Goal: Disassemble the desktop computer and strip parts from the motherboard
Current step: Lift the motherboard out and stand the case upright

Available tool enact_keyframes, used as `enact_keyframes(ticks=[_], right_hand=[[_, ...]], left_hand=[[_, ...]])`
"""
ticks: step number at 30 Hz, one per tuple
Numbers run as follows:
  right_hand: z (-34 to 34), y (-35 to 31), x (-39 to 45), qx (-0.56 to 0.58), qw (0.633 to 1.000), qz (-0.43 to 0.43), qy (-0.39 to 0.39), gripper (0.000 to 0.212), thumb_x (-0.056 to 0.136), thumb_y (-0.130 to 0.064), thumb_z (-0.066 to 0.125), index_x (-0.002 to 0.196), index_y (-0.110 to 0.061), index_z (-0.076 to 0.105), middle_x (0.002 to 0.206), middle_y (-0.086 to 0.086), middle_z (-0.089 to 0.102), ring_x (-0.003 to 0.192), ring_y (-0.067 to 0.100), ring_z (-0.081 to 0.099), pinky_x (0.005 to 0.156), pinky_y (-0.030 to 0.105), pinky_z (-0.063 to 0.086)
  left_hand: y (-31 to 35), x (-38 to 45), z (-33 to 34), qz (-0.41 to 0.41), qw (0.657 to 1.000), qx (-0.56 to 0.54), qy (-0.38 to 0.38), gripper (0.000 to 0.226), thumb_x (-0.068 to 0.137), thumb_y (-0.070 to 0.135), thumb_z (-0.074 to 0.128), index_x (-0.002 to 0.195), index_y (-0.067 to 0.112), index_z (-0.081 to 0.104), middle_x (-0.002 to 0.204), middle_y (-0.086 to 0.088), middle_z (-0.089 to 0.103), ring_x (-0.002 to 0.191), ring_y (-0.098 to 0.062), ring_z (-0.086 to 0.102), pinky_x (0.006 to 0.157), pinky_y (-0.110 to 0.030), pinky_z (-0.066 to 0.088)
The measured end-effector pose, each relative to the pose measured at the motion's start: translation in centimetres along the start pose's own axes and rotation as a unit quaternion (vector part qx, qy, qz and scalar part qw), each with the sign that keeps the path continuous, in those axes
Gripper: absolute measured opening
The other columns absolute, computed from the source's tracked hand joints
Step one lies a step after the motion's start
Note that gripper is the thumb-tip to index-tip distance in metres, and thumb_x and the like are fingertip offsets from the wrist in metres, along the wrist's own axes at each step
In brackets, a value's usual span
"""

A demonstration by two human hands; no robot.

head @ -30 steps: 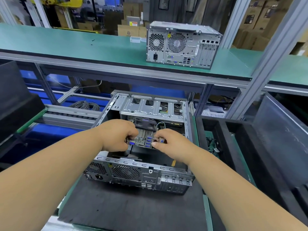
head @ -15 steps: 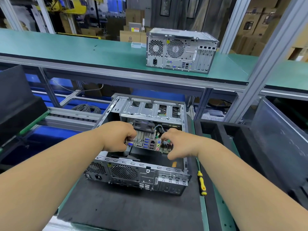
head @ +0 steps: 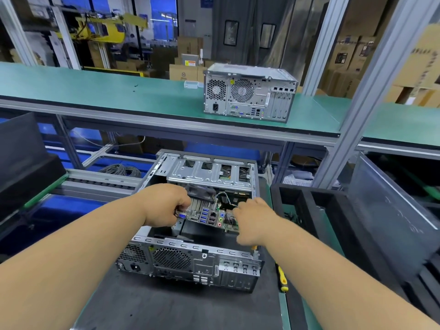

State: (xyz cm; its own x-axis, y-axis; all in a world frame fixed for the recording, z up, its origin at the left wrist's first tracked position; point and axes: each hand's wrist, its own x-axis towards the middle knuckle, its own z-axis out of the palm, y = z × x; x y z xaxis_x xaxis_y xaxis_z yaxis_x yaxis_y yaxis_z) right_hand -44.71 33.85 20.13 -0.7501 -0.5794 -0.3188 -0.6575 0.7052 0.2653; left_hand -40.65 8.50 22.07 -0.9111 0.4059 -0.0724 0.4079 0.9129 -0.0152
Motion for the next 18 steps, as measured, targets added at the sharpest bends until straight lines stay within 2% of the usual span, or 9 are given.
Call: enact_keyframes(ticks=[2,4,7,10,12,15,18], right_hand=[[0.7,-0.2,-0.1,-0.031,0.999,0.004,0.022,0.039,0.087,-0.036,0.058,0.121,-0.016,0.054,0.114,0.007,0.055,0.11,0.028,0.049,0.102,0.041,0.032],[0.8,-0.3,-0.3,-0.036,0.998,-0.002,0.042,0.03,0.088,-0.035,0.058,0.112,-0.017,0.059,0.101,0.005,0.054,0.106,0.028,0.052,0.096,0.039,0.032],[0.5,-0.4,-0.5,-0.017,0.998,-0.01,0.054,0.03,0.085,-0.039,0.058,0.105,-0.017,0.063,0.086,0.001,0.05,0.094,0.027,0.054,0.085,0.038,0.03],[-0.4,-0.2,-0.7,0.055,0.998,-0.002,0.025,0.049,0.078,-0.038,0.059,0.123,-0.02,0.063,0.101,0.003,0.063,0.095,0.027,0.058,0.09,0.04,0.035],[-1.2,0.4,-1.1,0.134,0.991,0.0,-0.017,0.066,0.074,-0.039,0.061,0.138,-0.026,0.05,0.119,0.002,0.058,0.104,0.028,0.057,0.097,0.041,0.037],[-2.4,1.1,-1.7,0.249,0.966,-0.005,-0.063,0.078,0.069,-0.041,0.06,0.145,-0.032,0.043,0.13,-0.003,0.052,0.11,0.025,0.054,0.094,0.035,0.043],[-3.2,0.5,-2.0,0.188,0.979,-0.013,-0.077,0.077,0.071,-0.037,0.057,0.146,-0.033,0.042,0.133,-0.002,0.055,0.123,0.026,0.045,0.101,0.041,0.032]], left_hand=[[0.2,-0.1,-0.3,0.005,1.0,0.002,-0.007,0.028,0.069,0.014,0.061,0.064,0.024,0.034,0.075,0.009,0.041,0.071,-0.014,0.043,0.058,-0.026,0.035],[0.2,-0.1,-0.8,0.009,1.0,0.002,-0.004,0.025,0.067,0.014,0.06,0.065,0.022,0.036,0.075,0.008,0.042,0.071,-0.014,0.044,0.06,-0.028,0.038],[-0.3,-0.1,-1.9,0.008,1.0,0.003,0.002,0.019,0.065,0.012,0.056,0.066,0.019,0.039,0.074,0.007,0.044,0.069,-0.013,0.044,0.059,-0.028,0.037],[-1.0,-0.2,-2.7,-0.005,1.0,0.019,-0.008,0.016,0.065,0.01,0.056,0.068,0.019,0.042,0.078,0.007,0.046,0.073,-0.015,0.047,0.061,-0.029,0.039],[-1.7,-0.5,-3.2,-0.019,1.0,0.023,0.006,0.019,0.067,0.011,0.057,0.067,0.021,0.041,0.078,0.008,0.046,0.074,-0.015,0.047,0.06,-0.027,0.037],[-2.5,-0.9,-4.3,-0.031,0.999,0.013,0.021,0.028,0.068,0.012,0.06,0.062,0.028,0.038,0.077,0.01,0.046,0.072,-0.011,0.047,0.059,-0.026,0.035],[-2.7,-1.3,-4.8,-0.043,0.999,0.007,0.012,0.03,0.069,0.012,0.061,0.063,0.03,0.038,0.078,0.01,0.046,0.073,-0.01,0.047,0.061,-0.027,0.037]])
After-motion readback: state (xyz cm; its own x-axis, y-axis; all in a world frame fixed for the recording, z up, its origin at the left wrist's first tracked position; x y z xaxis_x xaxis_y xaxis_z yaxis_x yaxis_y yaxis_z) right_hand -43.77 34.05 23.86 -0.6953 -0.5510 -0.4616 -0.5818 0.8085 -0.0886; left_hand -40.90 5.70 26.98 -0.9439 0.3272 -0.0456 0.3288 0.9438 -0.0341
